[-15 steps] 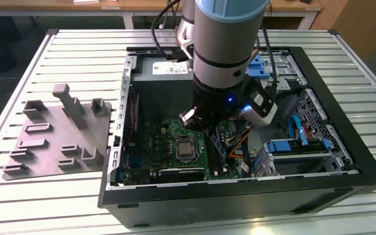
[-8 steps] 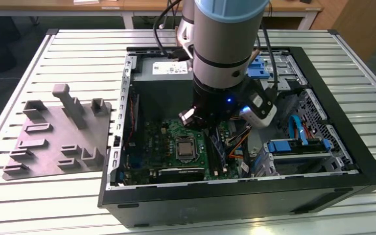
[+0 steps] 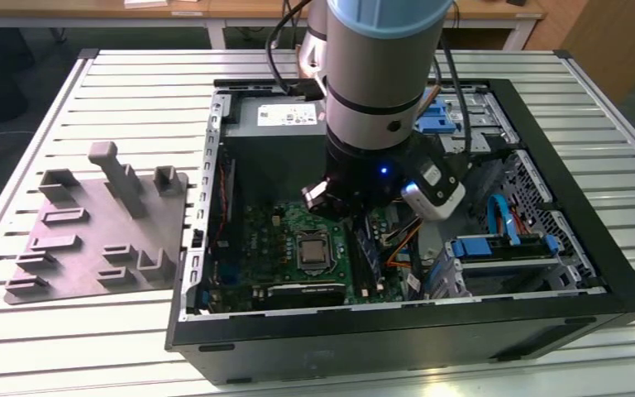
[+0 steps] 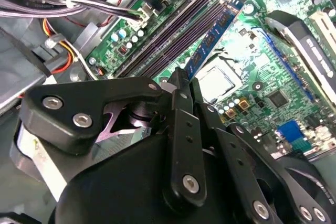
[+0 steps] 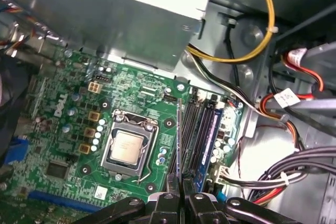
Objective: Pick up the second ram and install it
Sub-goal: 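Insert the second ram into the second slot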
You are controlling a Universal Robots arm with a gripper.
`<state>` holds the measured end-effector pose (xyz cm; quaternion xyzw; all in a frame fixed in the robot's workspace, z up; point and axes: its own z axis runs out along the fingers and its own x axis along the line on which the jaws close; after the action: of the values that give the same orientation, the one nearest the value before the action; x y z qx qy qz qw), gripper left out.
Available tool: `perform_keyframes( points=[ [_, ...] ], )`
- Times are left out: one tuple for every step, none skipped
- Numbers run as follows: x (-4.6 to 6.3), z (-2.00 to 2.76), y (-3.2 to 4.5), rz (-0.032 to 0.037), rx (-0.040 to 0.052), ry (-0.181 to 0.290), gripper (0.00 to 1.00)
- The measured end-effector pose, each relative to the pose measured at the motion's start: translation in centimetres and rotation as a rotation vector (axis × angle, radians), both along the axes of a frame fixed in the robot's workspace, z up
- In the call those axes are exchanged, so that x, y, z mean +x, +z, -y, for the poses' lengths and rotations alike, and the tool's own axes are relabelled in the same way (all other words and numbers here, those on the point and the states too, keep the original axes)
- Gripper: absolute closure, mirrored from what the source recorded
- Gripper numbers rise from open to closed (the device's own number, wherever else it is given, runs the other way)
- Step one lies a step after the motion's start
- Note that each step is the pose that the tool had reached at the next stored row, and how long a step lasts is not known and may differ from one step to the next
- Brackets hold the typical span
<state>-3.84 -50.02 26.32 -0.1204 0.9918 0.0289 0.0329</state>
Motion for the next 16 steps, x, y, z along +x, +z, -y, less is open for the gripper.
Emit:
perform_keyframes(
  points=[
    [0.00,0.00,-0.02,0.0000,0.0001,-0.014,0.86],
    [0.00,0.00,-0.04,0.0001,0.0001,-0.029,0.86],
    [0.00,0.00,-0.05,0.0000,0.0000,-0.044,0.86],
    [0.00,0.00,-0.07,0.0000,-0.0001,-0.056,0.86],
    [0.00,0.00,-0.08,0.0000,0.0000,-0.065,0.86],
    [0.00,0.00,-0.11,0.0000,0.0001,-0.071,0.86],
    [0.00,0.00,-0.12,0.0000,0.0001,-0.076,0.86],
    [0.00,0.00,-0.13,0.0000,0.0001,-0.080,0.86],
    [0.00,0.00,-0.14,0.0000,0.0001,-0.083,0.86],
    [0.00,0.00,-0.14,0.0000,-0.0002,-0.087,0.86],
    [0.00,0.00,-0.15,0.0000,-0.0003,-0.090,0.86],
    [0.00,0.00,-0.16,0.0000,-0.0004,-0.094,0.86],
    [0.00,0.00,-0.16,0.0000,-0.0004,-0.098,0.86],
    [0.00,0.00,-0.16,0.0000,-0.0004,-0.101,0.86],
    [0.00,0.00,-0.17,0.0000,-0.0004,-0.104,0.86],
    [0.00,0.00,-0.17,0.0000,-0.0004,-0.108,0.86]
  ],
)
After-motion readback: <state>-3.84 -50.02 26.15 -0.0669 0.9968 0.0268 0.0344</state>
